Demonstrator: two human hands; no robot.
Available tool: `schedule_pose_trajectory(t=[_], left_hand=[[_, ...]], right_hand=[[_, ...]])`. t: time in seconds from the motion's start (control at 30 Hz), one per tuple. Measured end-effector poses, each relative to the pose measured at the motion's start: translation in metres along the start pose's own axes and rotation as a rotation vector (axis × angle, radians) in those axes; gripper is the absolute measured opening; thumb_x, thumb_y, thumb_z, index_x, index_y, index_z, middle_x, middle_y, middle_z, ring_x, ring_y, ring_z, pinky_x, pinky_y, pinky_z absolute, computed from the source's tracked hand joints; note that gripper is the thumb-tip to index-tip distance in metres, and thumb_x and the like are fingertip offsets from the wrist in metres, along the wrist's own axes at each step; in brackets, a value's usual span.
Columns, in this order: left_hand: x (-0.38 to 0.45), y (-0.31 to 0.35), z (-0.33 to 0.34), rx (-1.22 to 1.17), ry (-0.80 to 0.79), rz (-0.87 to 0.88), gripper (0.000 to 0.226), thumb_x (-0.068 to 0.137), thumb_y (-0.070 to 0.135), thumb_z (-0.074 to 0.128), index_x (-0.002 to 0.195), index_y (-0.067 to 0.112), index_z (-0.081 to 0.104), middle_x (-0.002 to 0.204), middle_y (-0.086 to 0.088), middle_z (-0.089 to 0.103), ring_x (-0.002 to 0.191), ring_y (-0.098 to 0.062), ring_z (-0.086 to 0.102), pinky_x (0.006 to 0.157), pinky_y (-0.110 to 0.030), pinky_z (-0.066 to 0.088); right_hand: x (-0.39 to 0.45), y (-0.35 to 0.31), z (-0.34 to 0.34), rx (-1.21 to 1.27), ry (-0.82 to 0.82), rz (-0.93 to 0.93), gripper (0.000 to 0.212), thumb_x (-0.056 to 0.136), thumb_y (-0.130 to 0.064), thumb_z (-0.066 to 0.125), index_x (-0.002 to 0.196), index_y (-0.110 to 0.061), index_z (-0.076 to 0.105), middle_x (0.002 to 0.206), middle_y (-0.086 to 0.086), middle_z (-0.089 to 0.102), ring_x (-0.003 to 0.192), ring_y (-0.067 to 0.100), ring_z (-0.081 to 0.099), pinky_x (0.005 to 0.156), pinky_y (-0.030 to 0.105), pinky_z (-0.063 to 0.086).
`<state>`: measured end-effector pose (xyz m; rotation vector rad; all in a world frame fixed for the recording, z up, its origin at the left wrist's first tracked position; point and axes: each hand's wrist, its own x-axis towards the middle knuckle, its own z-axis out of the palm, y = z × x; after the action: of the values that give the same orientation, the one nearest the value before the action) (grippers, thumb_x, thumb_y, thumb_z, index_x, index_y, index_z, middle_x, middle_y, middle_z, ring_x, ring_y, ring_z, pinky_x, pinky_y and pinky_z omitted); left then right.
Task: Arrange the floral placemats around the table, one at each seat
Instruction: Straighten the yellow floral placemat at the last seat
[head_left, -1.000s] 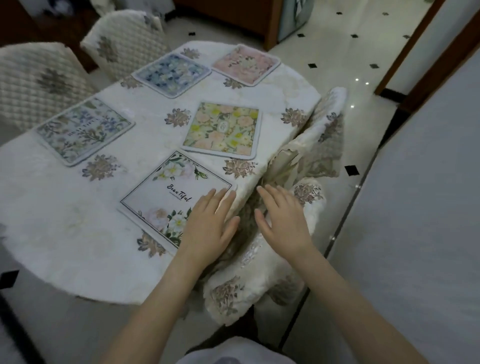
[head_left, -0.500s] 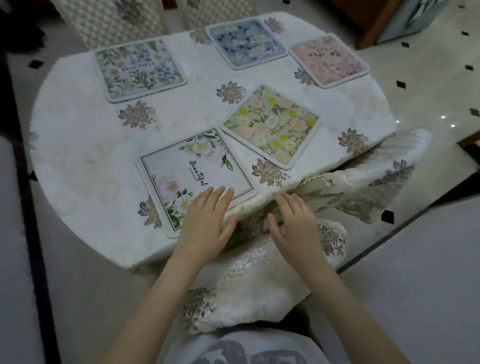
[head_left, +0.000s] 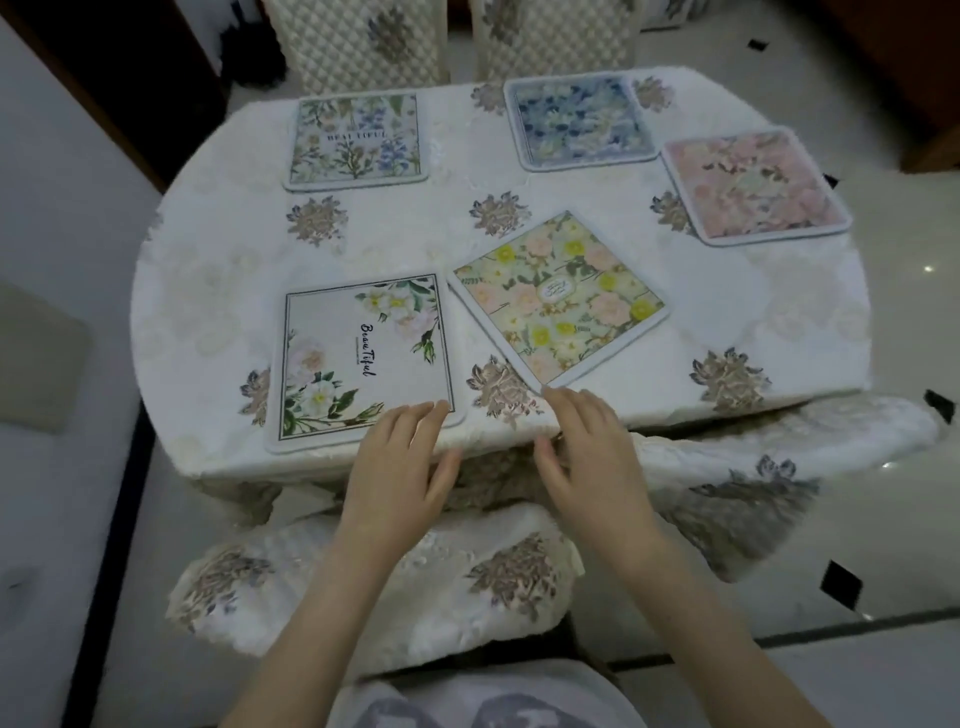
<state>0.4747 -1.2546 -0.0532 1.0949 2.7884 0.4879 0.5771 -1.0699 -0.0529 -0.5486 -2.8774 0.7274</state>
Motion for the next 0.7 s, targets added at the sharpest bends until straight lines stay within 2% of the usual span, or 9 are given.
schedule_pose_trajectory(t=[0.2, 0.47, 0.7], left_hand=[[0.017, 0.034, 0.008, 0.022, 0.043, -0.005, 0.052, 0.094, 0.042, 0.033, 0.132, 0.009, 0.048, 0.126, -0.007, 0.058, 0.116, -0.025, 0.050, 0.099, -0.039, 0.041], [0.045, 0.044, 0.018, -0.019, 0.100, 0.032, 0.048, 0.094, 0.040, 0.036, 0.131, 0.011, 0.048, 0.123, -0.007, 0.059, 0.112, -0.025, 0.052, 0.095, -0.038, 0.044], [0.100, 0.071, 0.035, -0.011, 0.118, -0.026, 0.051, 0.094, 0.040, 0.032, 0.132, 0.009, 0.048, 0.125, -0.007, 0.058, 0.113, -0.025, 0.051, 0.096, -0.038, 0.042]], right_hand=[[0.011, 0.029, -0.016, -0.045, -0.048, -0.070, 0.047, 0.096, -0.030, 0.045, 0.139, -0.012, 0.042, 0.139, 0.007, 0.049, 0.131, 0.026, 0.040, 0.110, 0.044, 0.033], [0.026, 0.050, -0.026, -0.070, -0.051, -0.057, 0.048, 0.096, -0.027, 0.045, 0.141, -0.012, 0.041, 0.143, 0.007, 0.047, 0.135, 0.027, 0.036, 0.110, 0.045, 0.032], [0.078, 0.101, -0.047, -0.071, -0.062, -0.115, 0.045, 0.096, -0.026, 0.043, 0.138, -0.013, 0.043, 0.140, 0.005, 0.049, 0.133, 0.024, 0.039, 0.109, 0.043, 0.035]])
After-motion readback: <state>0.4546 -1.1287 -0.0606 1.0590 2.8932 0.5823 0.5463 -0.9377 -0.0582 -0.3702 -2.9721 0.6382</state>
